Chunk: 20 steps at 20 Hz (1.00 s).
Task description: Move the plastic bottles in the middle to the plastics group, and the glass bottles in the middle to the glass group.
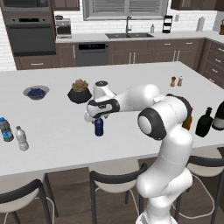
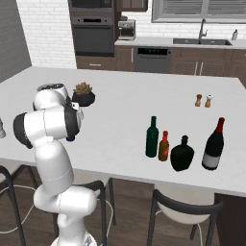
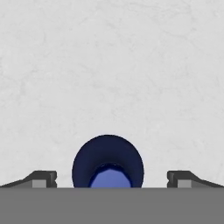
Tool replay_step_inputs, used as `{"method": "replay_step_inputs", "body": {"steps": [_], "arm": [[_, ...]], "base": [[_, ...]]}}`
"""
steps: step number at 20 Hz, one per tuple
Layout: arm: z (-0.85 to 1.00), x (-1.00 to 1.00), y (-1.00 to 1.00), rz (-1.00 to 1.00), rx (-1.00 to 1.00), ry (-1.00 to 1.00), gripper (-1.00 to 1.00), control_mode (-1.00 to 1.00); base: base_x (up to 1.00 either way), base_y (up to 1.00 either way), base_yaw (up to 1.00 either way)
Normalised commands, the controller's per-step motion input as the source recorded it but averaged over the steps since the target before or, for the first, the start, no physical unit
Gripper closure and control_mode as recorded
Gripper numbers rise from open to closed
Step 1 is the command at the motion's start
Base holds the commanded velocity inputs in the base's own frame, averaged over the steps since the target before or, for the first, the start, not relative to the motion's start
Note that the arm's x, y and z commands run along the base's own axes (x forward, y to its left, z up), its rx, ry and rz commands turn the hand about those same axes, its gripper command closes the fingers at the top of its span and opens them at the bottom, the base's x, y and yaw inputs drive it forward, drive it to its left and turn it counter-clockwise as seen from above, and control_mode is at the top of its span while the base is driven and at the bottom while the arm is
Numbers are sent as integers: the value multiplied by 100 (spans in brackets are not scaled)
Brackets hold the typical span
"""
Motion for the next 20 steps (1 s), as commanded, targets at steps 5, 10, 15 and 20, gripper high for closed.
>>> {"method": "replay_step_inputs", "body": {"steps": [5,10,15,20], "arm": [[0,8,0,0,1,0,-100,-100],[0,7,0,0,3,0,-100,-100],[-1,0,0,0,0,0,100,-100],[0,0,0,0,0,0,100,-100]], "base": [[0,0,0],[0,0,0],[0,0,0],[0,0,0]]}}
